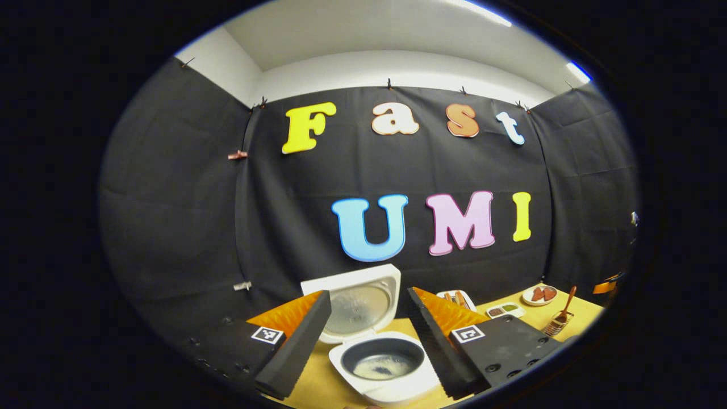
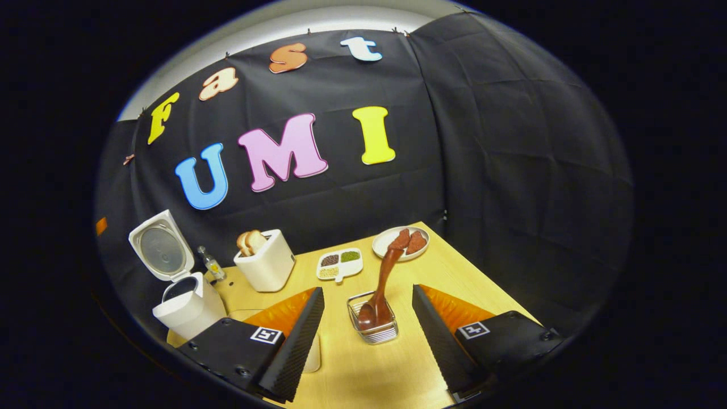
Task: Close the left gripper, press the button to open the rice cooker; take a wooden spoon from the chopstick holder with the right hand, scoop a spoonful of rice and pour it into the rice cooker, then put the wooden spoon back into the chopstick holder.
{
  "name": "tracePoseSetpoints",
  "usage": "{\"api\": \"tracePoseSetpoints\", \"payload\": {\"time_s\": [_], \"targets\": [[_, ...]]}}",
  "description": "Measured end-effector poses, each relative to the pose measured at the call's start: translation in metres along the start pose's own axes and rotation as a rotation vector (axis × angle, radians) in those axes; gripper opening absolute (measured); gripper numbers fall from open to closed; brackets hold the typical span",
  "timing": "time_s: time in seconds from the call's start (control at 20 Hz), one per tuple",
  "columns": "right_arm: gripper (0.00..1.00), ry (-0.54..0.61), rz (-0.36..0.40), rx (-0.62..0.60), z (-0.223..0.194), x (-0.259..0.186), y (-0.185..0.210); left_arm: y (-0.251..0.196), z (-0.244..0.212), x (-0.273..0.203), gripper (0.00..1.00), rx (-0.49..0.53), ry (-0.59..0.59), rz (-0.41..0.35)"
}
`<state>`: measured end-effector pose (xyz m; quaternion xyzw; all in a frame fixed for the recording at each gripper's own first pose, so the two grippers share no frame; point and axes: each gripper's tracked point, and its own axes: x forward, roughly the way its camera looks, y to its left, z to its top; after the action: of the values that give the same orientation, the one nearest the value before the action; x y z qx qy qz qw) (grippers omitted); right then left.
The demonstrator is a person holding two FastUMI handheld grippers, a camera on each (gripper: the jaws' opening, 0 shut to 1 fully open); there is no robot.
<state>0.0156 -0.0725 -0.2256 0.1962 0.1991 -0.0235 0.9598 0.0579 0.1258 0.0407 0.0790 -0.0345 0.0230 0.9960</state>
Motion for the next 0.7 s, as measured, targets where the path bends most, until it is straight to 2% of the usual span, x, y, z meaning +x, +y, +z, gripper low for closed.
{"api": "tracePoseSetpoints", "payload": {"time_s": [0.15, 0.45, 0.55, 0.7], "targets": [[0.96, -0.018, 0.026, -0.034, 0.003, -0.017, 0.024, 0.018, 0.028, 0.054, 0.93, 0.026, -0.047, 0.027], [0.96, -0.01, 0.069, -0.029, -0.006, -0.04, 0.063, 0.039, 0.078, 0.151, 0.93, 0.005, -0.14, 0.017], [0.96, -0.009, 0.062, -0.039, -0.012, -0.046, 0.066, 0.048, 0.074, 0.185, 0.93, 0.03, -0.135, 0.021], [0.96, -0.003, 0.046, -0.035, -0.017, -0.055, 0.068, 0.056, 0.035, 0.228, 0.93, 0.053, -0.051, 0.029]]}}
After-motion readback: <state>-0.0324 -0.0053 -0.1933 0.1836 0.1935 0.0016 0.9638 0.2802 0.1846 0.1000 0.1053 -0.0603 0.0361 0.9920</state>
